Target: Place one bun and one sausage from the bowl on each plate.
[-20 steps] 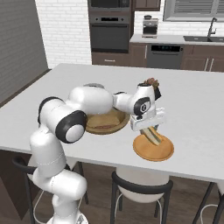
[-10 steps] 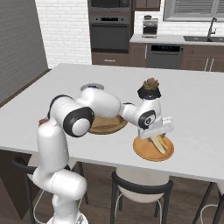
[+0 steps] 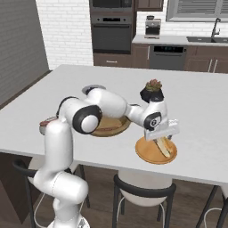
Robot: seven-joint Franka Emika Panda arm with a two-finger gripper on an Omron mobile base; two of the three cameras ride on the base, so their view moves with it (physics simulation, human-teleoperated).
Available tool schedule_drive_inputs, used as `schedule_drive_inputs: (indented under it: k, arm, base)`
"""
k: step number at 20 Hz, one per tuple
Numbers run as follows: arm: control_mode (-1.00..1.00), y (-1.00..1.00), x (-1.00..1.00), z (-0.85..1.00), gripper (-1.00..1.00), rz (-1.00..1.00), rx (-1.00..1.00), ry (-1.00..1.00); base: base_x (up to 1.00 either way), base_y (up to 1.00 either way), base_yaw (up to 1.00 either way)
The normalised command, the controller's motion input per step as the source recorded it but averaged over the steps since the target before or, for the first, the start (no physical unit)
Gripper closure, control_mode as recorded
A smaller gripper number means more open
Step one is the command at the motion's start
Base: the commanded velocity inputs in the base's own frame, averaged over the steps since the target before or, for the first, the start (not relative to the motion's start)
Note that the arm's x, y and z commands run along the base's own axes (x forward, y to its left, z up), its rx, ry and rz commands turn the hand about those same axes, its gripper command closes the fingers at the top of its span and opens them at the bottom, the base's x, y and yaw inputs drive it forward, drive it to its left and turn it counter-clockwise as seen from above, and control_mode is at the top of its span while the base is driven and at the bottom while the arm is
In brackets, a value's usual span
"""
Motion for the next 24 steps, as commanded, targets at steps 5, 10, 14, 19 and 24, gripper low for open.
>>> schedule_drive_inputs:
  k: [5,10,14,19,24]
  arm:
    - [-1.00,0.00,0.09,0.00,-1.00,0.00,0.00,0.00]
    - [-1.00,0.24,-0.85,0.53,-1.00,0.00,0.03,-0.10]
    - [-1.00,0.97,-0.98,0.73,-1.00,0.00,0.00,-0.02]
    - [-1.00,1.00,-0.51,0.79,-1.00,0.02,0.00,0.03]
    - [-1.00,1.00,-0.19,0.77,-1.00,0.16,0.00,0.08]
  base:
    - [0.00,0.00,0.00]
    - [0.00,0.00,0.00]
    - [0.00,0.00,0.00]
    - [0.00,0.00,0.00]
    - [0.00,0.00,0.00]
